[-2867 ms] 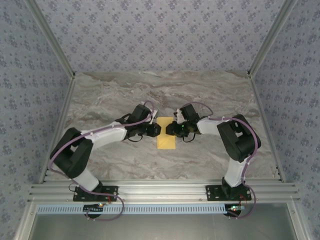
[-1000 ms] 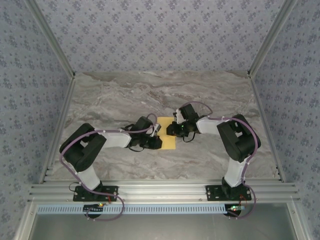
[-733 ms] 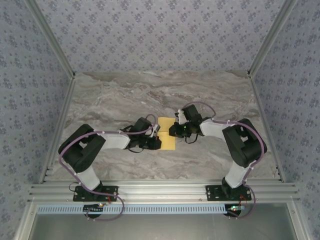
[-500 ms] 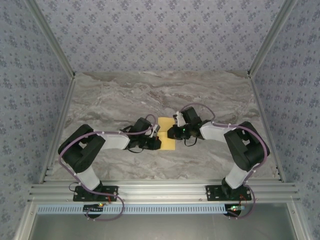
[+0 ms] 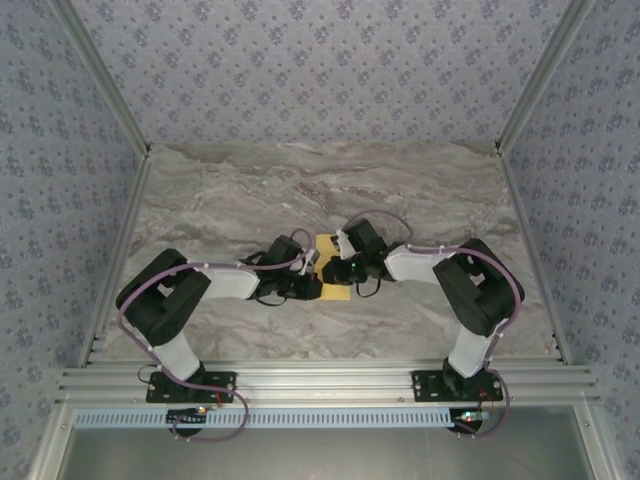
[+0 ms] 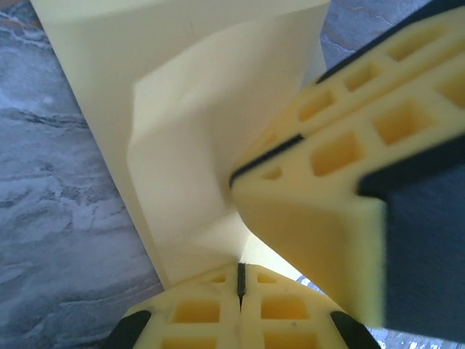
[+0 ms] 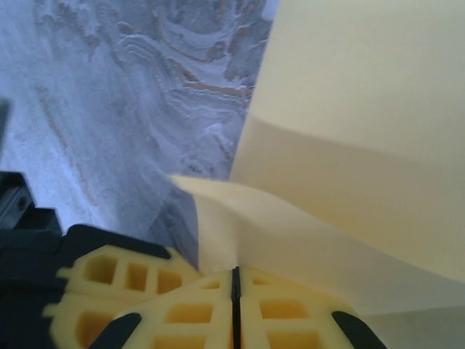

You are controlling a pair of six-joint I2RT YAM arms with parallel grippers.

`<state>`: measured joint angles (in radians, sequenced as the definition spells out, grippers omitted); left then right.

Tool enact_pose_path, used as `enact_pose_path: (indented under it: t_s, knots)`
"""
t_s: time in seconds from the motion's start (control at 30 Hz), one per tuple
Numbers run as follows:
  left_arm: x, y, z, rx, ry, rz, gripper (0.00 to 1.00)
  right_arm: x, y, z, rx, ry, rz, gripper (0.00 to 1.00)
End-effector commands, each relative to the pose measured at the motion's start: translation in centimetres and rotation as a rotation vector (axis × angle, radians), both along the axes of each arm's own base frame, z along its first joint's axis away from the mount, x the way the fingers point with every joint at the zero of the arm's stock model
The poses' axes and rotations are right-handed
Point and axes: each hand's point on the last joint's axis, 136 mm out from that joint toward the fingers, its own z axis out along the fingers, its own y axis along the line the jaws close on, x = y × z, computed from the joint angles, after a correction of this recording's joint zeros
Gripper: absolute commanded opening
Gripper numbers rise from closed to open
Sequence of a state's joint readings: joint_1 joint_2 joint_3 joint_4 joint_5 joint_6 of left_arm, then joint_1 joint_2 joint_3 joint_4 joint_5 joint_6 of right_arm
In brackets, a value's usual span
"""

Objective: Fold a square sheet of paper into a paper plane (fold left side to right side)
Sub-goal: Fold the triangle a second time at the center of the table.

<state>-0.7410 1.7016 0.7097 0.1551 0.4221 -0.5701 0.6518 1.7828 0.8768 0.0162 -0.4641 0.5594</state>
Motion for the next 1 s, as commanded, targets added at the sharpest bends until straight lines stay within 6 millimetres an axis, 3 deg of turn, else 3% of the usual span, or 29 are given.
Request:
enact_pose_path:
  t_s: [0.0,0.37,0.67,0.97]
  knots:
    - [-1.6,1.6,-2.0,0.081,0.058,0.006,0.02,-0.3,-1.0,-1.8,-0.099,0.033,-0.011,0.08]
    - [-1.8,1.8,-2.2,0.083,0.068,0.011,0.02,0.0,-3.6,-3.1,-0.195,0.045,-0.027,0.08]
    - [-1.9,1.8,-2.5,0.081,0.071,0.012,0.02,1.9,-5.6,-2.3,-0.135,0.002,-0.053,0.08]
    - [-1.9,1.7,-2.4,0.078,0.070,0.010,0.02,4.0,-8.8,-2.8,-0.115,0.014,-0.111,0.08]
